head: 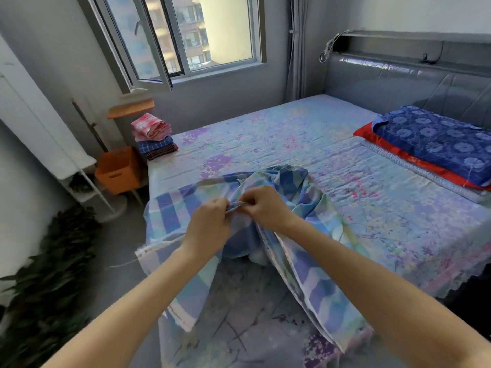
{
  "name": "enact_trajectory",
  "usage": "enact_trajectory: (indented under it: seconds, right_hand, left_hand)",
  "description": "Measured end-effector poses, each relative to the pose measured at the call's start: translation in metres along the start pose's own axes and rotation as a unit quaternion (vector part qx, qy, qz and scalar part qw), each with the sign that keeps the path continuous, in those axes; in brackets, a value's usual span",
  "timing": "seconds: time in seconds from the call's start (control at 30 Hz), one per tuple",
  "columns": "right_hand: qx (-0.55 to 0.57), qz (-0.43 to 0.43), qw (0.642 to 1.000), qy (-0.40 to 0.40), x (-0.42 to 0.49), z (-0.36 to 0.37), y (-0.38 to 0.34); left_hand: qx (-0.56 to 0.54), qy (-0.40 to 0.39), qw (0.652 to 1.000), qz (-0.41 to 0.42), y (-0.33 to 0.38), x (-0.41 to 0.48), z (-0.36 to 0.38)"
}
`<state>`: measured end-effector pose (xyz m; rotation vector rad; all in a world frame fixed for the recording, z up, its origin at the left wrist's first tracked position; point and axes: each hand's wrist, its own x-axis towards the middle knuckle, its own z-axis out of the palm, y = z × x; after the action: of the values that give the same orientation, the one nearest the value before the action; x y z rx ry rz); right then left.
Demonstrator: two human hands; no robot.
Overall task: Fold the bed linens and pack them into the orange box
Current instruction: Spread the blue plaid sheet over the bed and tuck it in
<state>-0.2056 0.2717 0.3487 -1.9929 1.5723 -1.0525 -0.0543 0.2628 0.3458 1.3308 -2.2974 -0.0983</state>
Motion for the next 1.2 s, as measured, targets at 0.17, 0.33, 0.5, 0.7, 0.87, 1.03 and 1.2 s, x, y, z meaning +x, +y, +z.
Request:
enact_trajectory:
  seconds: [0.17, 0.33, 0.5, 0.7, 0.87, 1.03, 1.2]
  right_hand:
    - [-0.008, -0.003, 0.996, 0.084, 0.031, -0.023, 0.041]
    - [-0.065, 0.060, 0.967, 0.239, 0.016, -0.014, 0.089]
    - [-0.140, 0.126, 0.954, 0.231, 0.005, -0.023, 0.137]
    - [-0.209, 0.141, 0.930, 0.268, 0.002, -0.045, 0.170]
    - [-0.203, 0.217, 0.930, 0.216, 0.004, -0.053, 0.187]
    - [-0.225, 0.182, 0.931, 0.223, 0.004, -0.065, 0.181]
    - [-0.190, 0.012, 0.936, 0.296, -0.001, -0.068, 0.157]
  left_hand:
    - [-0.067, 0.017, 0.995, -0.067, 0.034, 0.060, 0.019]
    - [-0.038, 0.073, 0.993, -0.084, 0.051, 0.117, 0.022]
    - [0.007, 0.124, 0.992, -0.025, 0.055, 0.167, -0.005]
    - [0.065, 0.202, 0.977, 0.018, 0.061, 0.208, -0.048]
    - [0.050, 0.223, 0.972, 0.052, 0.051, 0.215, -0.085]
    - [0.052, 0.232, 0.970, 0.048, 0.038, 0.203, -0.105]
    - [0.043, 0.230, 0.972, 0.034, 0.026, 0.200, -0.101]
